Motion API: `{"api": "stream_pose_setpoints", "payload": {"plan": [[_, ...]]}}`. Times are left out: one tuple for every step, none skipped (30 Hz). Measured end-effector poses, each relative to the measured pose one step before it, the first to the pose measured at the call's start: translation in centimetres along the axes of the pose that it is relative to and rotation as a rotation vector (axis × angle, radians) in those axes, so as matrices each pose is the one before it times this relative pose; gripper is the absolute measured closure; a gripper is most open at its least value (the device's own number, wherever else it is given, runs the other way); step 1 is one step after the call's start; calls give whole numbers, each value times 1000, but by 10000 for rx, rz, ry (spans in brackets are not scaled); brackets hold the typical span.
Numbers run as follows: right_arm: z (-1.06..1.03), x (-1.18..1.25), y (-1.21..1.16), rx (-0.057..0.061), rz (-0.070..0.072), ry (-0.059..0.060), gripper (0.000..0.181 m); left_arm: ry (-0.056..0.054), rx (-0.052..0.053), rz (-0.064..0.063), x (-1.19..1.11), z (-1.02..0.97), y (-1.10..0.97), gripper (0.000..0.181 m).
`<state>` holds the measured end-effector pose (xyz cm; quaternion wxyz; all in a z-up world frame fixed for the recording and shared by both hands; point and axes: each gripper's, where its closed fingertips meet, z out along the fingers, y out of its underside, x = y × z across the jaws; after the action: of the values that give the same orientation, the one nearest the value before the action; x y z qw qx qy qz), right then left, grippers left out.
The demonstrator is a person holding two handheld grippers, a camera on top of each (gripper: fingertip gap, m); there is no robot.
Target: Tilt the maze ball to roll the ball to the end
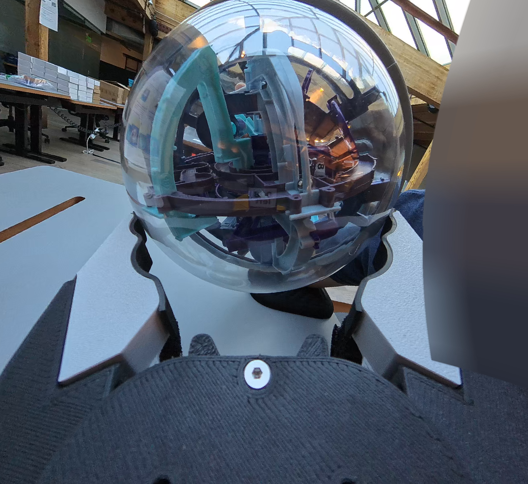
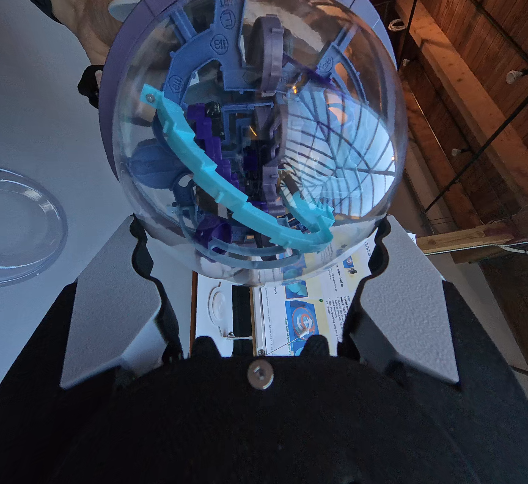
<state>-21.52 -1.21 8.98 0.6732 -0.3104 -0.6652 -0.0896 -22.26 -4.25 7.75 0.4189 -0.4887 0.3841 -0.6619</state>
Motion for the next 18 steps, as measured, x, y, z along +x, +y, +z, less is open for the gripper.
{"api": "stream_pose_setpoints", "payload": {"plan": [[-4,25,17,-10,3,4,26,-22,-5,7,1,7,-11,24],[1,28,5,6,-1,17,26,-23,1,13,13,16,-33,24],[-15,47,-26,32,-16,38,26,-28,7,31,29,18,-52,23],[-15,50,-38,44,-13,41,26,-34,-2,47,46,21,-57,26],[-22,62,-69,46,-37,44,26,-32,-17,63,51,12,-41,26],[-14,53,-63,43,-55,50,26,-28,-19,81,64,3,-35,24],[11,53,-58,29,-73,58,26,-34,-7,92,36,-2,-49,24],[36,48,0,5,-40,49,26,-43,-4,79,13,-24,-56,24],[31,12,25,-9,-14,28,26,-36,-19,42,-12,-16,-18,24],[31,-11,27,2,12,-1,26,-23,-27,9,-32,-24,17,24],[22,-23,72,-20,2,-3,26,-27,-12,4,-45,-1,28,24],[26,-8,91,-40,-19,6,26,-38,1,25,-68,7,23,24],[13,-22,83,-28,-23,7,26,-35,-4,35,-49,7,26,24],[4,-15,48,-23,-5,-2,26,-22,-12,17,-34,2,21,25],[7,-2,20,-11,-1,4,26,-9,-8,6,-7,-5,14,25],[18,7,-18,13,-4,17,26,-3,6,19,-4,-13,-18,25],[14,29,-38,42,-38,27,26,-10,9,42,13,-16,-22,24],[26,24,-21,43,-39,27,26,-26,2,53,-12,-7,-29,24]]}}
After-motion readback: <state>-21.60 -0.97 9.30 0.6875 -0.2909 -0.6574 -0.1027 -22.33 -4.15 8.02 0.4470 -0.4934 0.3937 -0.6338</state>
